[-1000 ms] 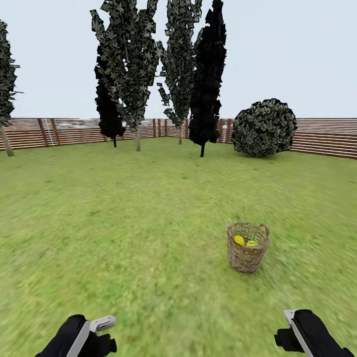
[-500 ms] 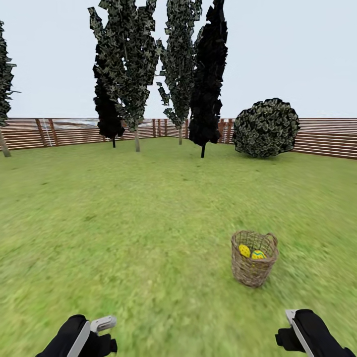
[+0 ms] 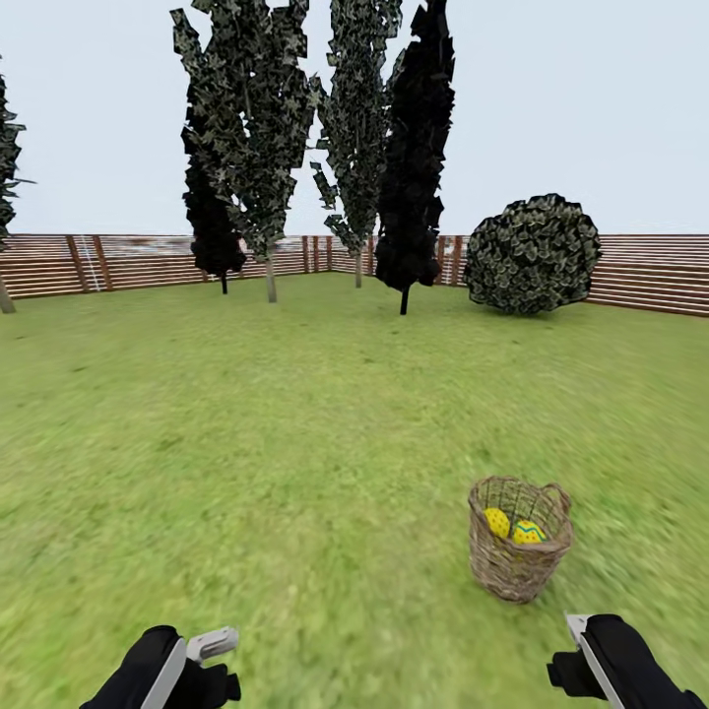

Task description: Take the three Easter eggs out of the wicker basket on the lawn in the garden, then place them on the lawn next to a single tree (choose any tree) so that all three eggs are next to the same tree and none are left in the basket.

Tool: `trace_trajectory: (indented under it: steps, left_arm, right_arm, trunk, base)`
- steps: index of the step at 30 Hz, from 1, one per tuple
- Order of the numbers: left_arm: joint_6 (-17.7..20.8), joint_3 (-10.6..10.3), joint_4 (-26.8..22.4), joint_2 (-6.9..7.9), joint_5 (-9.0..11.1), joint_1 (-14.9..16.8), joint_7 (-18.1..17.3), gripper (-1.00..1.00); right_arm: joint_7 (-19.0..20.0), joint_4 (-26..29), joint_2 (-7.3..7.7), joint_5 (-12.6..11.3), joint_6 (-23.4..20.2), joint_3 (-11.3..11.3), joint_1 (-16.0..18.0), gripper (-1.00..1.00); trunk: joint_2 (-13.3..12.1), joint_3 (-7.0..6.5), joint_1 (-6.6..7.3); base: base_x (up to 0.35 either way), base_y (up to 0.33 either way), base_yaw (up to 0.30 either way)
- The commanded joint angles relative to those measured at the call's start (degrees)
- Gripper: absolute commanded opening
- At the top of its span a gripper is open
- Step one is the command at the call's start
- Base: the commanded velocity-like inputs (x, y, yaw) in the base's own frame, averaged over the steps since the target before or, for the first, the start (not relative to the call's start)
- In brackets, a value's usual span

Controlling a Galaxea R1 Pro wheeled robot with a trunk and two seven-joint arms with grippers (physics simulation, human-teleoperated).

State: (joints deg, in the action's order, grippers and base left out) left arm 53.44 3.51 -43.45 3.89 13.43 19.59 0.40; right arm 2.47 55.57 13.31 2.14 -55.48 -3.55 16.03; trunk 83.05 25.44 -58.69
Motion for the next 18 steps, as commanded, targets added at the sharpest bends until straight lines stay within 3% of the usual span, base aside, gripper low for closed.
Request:
trace_trajectory:
  steps: [1, 18]
  left_arm:
    - [0.26, 0.10, -0.05, -0.02, 0.19, 0.04, 0.04, 1.00]
    - [0.26, 0.09, -0.04, -0.03, 0.19, 0.04, 0.04, 1.00]
  right_arm:
    - [0.26, 0.06, -0.01, 0.23, -0.24, -0.05, 0.04, 1.00]
    - [0.26, 0.06, -0.02, 0.23, -0.24, -0.05, 0.03, 1.00]
  trunk:
    - [0.03, 0.07, -0.04]
    - [0.03, 0.07, -0.04]
  base:
    - [0.348, 0.000, 0.000]
    - [0.348, 0.000, 0.000]
